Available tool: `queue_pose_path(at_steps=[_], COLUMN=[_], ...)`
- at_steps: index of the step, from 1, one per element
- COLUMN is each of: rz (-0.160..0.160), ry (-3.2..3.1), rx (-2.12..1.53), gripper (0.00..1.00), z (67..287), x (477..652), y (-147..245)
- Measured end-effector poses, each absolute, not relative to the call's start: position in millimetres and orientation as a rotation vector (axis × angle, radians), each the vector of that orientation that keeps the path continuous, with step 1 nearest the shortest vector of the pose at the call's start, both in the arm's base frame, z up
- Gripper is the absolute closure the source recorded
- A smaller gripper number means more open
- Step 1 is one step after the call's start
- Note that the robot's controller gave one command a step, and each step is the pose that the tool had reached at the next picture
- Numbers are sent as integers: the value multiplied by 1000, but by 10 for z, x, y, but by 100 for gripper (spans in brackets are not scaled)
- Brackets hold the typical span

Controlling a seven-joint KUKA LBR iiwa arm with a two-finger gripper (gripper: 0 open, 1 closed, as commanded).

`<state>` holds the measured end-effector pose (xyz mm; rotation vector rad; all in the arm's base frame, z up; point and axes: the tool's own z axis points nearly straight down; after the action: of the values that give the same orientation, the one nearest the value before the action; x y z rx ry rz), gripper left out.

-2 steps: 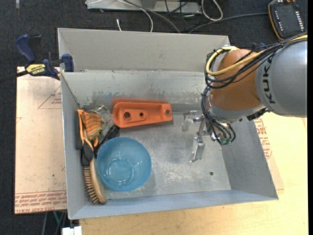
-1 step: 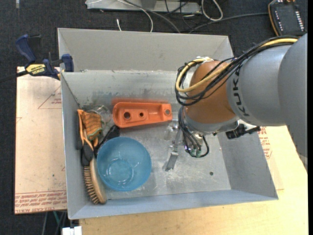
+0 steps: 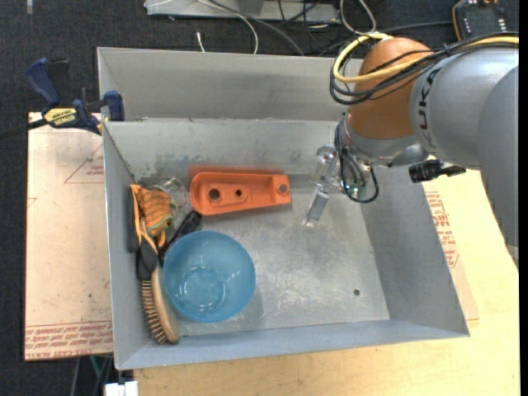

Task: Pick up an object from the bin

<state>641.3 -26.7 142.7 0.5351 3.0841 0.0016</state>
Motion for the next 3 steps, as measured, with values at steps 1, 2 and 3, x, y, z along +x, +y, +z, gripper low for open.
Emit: queue_pose_path(at_steps=[1,2,3], rz=[2,0,3], ry=[3091,3118,3010], rx=[529,273,872], gripper=[0,0,0], z=[1423,842,1062], x=[6384,6379,6285], y=[-243,404,598])
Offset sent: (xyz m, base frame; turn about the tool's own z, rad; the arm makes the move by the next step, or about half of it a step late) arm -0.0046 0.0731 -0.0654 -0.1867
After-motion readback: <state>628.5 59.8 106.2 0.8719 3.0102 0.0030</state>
